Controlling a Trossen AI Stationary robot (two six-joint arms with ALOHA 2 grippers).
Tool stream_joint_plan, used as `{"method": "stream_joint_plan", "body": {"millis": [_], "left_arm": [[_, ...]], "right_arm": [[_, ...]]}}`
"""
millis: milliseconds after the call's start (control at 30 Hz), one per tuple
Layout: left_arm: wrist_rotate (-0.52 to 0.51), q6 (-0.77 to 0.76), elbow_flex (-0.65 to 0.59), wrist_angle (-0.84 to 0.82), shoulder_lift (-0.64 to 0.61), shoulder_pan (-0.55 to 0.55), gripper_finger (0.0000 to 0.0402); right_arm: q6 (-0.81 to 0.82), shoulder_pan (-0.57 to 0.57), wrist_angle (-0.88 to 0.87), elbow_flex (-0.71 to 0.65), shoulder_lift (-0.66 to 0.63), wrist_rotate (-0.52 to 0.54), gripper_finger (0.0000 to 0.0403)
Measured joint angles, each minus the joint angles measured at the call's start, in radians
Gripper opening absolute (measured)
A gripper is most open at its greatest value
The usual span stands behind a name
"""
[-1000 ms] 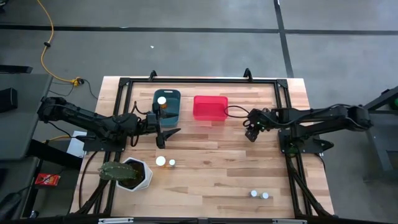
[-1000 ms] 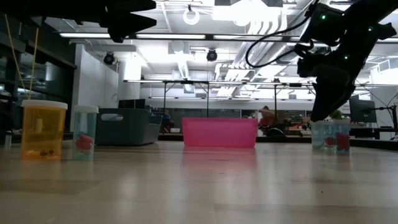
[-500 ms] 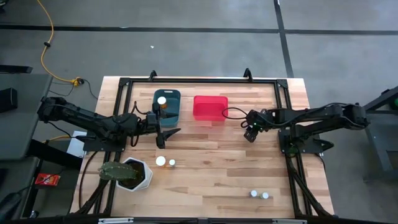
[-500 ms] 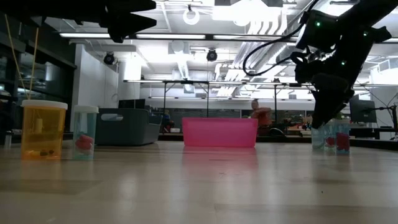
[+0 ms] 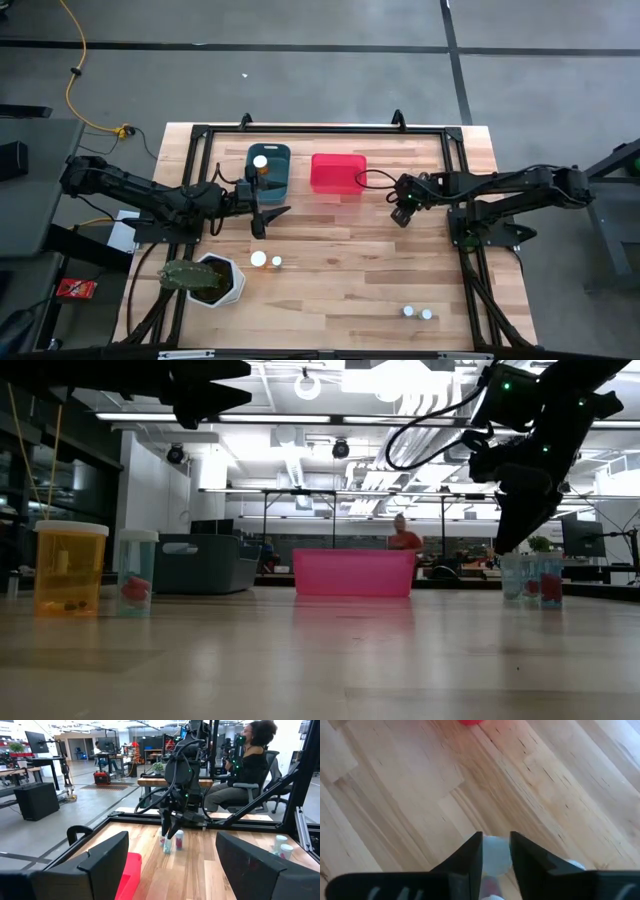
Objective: Pick and place medicine bottles into bin by pill shape (circle, oval)
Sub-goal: Put the top green tablet bottle into the red bin
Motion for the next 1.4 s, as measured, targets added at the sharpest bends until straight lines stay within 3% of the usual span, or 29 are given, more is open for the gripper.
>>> {"method": "stream_joint_plan", "body": {"millis": [500,800,967,1400], "left_arm": [[0.000,0.000,0.000,0.000,0.000,0.000,0.0288],[0.000,0.000,0.000,0.000,0.000,0.000,0.0288],[-0.001,0.000,0.000,0.000,0.000,0.000,0.0288],[-0.001,0.000,0.000,-0.015,0.000,0.000,0.0288]], "right_arm": [[-0.004,-0.001,0.019,-0.001,0.001,-0.002,0.0091],[-0.134,-0.001,0.017,0.022,0.011,-0.142,0.0193],[-0.206,-0.001,-0.113,0.107,0.087,-0.095,0.0217],[-0.516,0.000,-0.144,0.174,0.339,-0.076,0.0218]]}}
